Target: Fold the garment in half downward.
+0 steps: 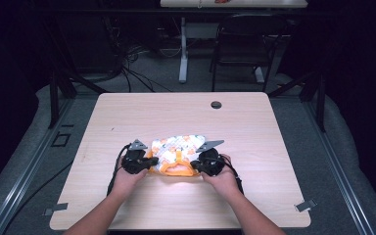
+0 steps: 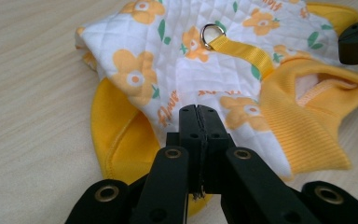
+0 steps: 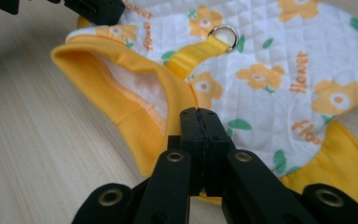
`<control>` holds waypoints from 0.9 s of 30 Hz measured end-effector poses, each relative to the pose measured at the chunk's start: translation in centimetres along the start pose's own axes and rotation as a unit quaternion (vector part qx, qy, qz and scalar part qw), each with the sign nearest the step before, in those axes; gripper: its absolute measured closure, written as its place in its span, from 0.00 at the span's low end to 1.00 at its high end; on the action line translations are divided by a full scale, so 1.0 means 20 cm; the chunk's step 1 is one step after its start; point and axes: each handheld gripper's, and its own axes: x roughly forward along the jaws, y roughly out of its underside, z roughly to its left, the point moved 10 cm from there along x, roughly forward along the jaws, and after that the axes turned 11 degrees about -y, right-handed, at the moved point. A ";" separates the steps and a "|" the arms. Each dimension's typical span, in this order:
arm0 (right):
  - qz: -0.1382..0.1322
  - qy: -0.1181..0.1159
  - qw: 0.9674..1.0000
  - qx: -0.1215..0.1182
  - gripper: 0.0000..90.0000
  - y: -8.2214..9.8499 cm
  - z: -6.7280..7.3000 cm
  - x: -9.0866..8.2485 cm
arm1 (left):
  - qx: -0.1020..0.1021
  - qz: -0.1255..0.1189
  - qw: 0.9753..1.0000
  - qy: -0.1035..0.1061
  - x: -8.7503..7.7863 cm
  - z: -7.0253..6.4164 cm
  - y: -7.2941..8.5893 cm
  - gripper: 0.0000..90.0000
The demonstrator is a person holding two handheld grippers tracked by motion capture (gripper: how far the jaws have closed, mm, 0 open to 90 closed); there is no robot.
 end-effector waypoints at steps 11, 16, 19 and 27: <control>-0.008 0.001 1.000 -0.022 1.00 -0.02 0.07 -0.13 | 0.009 -0.024 1.000 0.009 -0.17 -0.01 -0.02 1.00; -0.005 0.013 0.999 -0.036 0.99 0.05 0.09 -0.20 | 0.028 -0.030 0.999 0.006 -0.24 -0.02 0.02 1.00; -0.008 0.014 0.999 -0.033 0.99 0.10 0.09 -0.24 | 0.024 -0.031 0.999 0.009 -0.26 -0.03 0.06 1.00; -0.026 0.015 1.000 -0.005 0.99 0.21 0.07 -0.32 | -0.001 -0.038 0.999 0.013 -0.31 -0.01 0.15 1.00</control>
